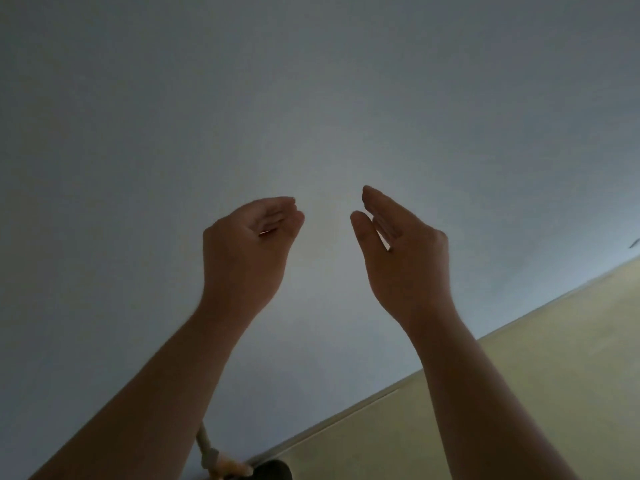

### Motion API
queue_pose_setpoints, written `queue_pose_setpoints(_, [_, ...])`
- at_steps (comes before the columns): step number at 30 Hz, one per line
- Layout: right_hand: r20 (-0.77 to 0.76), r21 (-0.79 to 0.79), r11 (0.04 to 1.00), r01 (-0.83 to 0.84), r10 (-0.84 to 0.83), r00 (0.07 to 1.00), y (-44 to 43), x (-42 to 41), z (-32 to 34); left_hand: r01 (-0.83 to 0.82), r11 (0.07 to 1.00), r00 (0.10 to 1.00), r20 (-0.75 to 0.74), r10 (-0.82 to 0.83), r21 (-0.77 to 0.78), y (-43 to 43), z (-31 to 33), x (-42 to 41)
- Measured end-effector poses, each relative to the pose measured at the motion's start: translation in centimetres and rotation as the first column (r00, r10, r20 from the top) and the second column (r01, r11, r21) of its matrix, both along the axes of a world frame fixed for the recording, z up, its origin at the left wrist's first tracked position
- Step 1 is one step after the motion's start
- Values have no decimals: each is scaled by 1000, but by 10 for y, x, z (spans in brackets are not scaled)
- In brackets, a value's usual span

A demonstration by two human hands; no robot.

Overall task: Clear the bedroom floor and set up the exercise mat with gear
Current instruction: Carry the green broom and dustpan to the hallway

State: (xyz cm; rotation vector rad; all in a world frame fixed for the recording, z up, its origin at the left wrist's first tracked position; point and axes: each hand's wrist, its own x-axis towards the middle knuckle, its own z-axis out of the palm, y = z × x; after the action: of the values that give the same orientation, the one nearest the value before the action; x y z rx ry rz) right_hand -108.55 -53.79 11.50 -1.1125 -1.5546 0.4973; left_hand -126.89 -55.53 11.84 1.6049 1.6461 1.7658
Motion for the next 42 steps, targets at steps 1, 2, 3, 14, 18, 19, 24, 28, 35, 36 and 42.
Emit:
queue_pose_setpoints(1, [3, 5, 1000, 19, -19, 1000, 3, 18, 1, 25, 1000, 1000, -5, -25, -2, 6, 2, 19])
queue_pose_setpoints(2, [4, 11, 999, 37, -37, 999, 6, 32, 2, 44, 999, 999, -6, -44, -3, 12, 4, 36])
queue_pose_setpoints(3, [7, 24, 998, 54, -54, 999, 10, 50, 2, 64, 998, 998, -6, -64, -1, 18, 5, 54])
queue_pose_setpoints(14, [15, -5, 958, 286, -286, 958, 40, 274, -10, 290, 957, 957, 40, -289, -19, 88, -10, 267])
queue_pose_setpoints(18, [29, -31, 910, 415, -414, 910, 49, 356, -12, 409, 909, 913, 23, -408, -77, 116, -16, 354])
queue_pose_setpoints(19, [32, -38, 890, 454, -453, 891, 53, 379, -12, 443, 891, 896, 25, -443, -94, 125, -17, 380])
queue_pose_setpoints(24, [35, -37, 787, 616, -615, 788, 76, 474, -22, 584, 804, 810, 13, -587, -112, 173, -22, 491])
queue_pose_setpoints(28, [59, -33, 716, 698, -695, 716, 105, 554, -33, 685, 719, 727, 55, -684, -118, 222, -32, 580])
queue_pose_setpoints(35, [80, 27, 594, 804, -803, 590, 194, 700, -18, 800, 590, 599, 89, -796, -111, 338, -24, 740])
queue_pose_setpoints(36, [84, 44, 574, 818, -818, 570, 207, 720, -14, 811, 574, 584, 92, -807, -111, 355, -20, 763])
queue_pose_setpoints(42, [60, 34, 502, 864, -864, 500, 270, 839, -3, 855, 508, 517, 97, -850, -107, 427, 1, 895])
